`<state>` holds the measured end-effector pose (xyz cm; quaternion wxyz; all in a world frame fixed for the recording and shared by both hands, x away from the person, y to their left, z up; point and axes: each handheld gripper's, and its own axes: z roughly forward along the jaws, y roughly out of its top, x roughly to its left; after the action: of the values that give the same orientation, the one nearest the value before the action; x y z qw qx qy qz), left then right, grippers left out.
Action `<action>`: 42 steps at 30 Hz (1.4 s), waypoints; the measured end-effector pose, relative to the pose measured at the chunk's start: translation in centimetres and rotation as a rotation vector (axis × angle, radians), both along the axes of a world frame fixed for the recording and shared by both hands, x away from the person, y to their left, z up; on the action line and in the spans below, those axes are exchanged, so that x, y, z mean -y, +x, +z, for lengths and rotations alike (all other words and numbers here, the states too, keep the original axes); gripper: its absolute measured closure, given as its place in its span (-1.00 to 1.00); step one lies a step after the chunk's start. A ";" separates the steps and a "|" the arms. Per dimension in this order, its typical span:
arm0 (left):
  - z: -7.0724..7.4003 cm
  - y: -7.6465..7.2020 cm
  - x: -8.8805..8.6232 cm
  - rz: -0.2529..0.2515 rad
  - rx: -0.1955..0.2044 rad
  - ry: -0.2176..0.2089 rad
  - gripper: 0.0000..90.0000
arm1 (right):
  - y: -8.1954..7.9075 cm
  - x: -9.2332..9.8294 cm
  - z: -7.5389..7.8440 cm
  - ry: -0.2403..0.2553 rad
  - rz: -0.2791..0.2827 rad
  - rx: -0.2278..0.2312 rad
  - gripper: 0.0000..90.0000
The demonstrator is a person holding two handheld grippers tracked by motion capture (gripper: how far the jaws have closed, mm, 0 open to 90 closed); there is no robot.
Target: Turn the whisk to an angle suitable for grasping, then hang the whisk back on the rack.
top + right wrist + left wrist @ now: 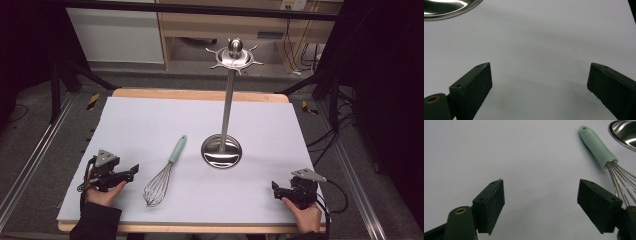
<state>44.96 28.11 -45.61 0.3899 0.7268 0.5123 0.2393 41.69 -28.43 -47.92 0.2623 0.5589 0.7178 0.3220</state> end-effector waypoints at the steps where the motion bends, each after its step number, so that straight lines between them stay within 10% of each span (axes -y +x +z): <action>1: 0.1 -0.1 0.0 0.007 0.004 -0.008 -0.52 | 0.0 0.0 -0.1 0.010 0.003 -0.010 -0.90; 42: 4.9 0.4 3.1 -0.075 0.025 -0.056 -0.46 | -0.4 -0.5 0.4 0.014 -0.003 -0.005 -0.82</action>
<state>45.39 25.04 -40.71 0.4252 0.7314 0.4862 0.2190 41.29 -27.95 -47.48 0.2572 0.5624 0.7154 0.3251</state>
